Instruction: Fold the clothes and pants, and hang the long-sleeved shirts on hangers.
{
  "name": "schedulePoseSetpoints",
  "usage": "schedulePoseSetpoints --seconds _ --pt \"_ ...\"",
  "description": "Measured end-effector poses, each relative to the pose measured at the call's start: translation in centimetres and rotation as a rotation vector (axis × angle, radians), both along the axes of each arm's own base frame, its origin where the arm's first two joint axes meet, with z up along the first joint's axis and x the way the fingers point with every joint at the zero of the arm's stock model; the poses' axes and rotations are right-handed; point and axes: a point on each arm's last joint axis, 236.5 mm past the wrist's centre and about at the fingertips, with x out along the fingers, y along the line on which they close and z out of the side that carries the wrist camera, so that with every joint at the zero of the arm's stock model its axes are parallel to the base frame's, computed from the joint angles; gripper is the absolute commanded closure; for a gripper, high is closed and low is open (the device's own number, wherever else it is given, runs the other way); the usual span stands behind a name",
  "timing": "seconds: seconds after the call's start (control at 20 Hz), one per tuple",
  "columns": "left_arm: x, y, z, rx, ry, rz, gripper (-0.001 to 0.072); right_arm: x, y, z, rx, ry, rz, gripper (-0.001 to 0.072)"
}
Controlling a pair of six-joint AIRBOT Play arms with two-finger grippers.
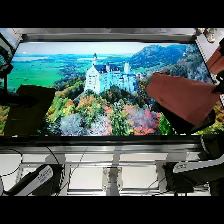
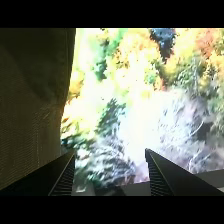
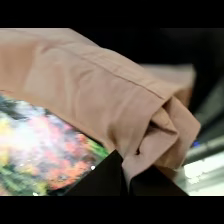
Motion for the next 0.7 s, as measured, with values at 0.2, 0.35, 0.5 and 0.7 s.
schedulePoseSetpoints --seconds 0.2,0.35,0.5,0.7 --pt "0.0 0.0 0.0 -0.001 0.0 0.002 0.0208 -1.2 -0.8 -1.9 -0.015 0.056 -0.008 0.0421" --pt "0.0 0.0 0.0 0.001 0.001 0.002 0.0208 -1.2 -1.6 -1.9 -0.052 0.042 0.004 0.0418" --pt "-0.1 0.1 -0.1 0.003 0.005 0.001 0.0208 -0.8 -2.6 -0.7 -0.122 -0.009 0.021 0.0418" --pt "-0.1 0.1 -0.1 0.004 0.007 0.001 0.0208 0.3 -2.3 2.1 -0.171 -0.125 0.06 0.046"
